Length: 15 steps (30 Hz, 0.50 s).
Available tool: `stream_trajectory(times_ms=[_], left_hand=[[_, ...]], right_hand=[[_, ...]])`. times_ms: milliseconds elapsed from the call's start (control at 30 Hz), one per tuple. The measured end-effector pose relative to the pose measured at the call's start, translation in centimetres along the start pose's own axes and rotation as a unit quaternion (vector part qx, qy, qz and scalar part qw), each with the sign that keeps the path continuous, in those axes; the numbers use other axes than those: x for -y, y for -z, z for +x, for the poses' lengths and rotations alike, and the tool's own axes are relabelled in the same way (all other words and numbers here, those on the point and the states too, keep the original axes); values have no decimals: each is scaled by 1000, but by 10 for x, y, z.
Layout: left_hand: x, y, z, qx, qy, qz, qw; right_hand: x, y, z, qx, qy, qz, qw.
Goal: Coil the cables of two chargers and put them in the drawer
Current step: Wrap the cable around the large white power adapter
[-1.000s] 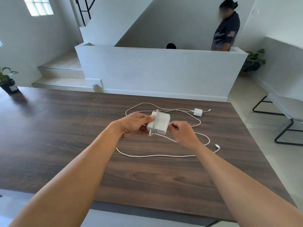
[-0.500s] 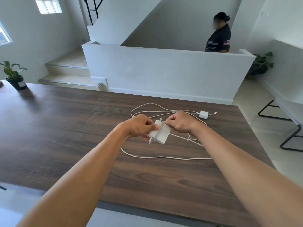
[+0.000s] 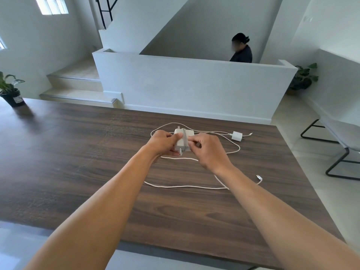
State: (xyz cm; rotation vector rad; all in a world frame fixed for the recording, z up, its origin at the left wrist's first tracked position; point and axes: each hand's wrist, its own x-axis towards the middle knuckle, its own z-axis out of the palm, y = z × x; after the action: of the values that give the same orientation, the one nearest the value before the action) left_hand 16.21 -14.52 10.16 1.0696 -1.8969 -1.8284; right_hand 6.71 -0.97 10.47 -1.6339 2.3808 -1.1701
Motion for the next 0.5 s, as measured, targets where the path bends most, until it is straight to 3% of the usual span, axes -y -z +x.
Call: stream_trajectory(times_ms=[333,500], left_hand=[[2,2,-6,-11,35,-135,990],[2,4,-11,26,27,-172,984]], right_hand=[[-6,-17,-35,-34,-17,119,992],[-11,-23,-35,-32,-122,263,956]])
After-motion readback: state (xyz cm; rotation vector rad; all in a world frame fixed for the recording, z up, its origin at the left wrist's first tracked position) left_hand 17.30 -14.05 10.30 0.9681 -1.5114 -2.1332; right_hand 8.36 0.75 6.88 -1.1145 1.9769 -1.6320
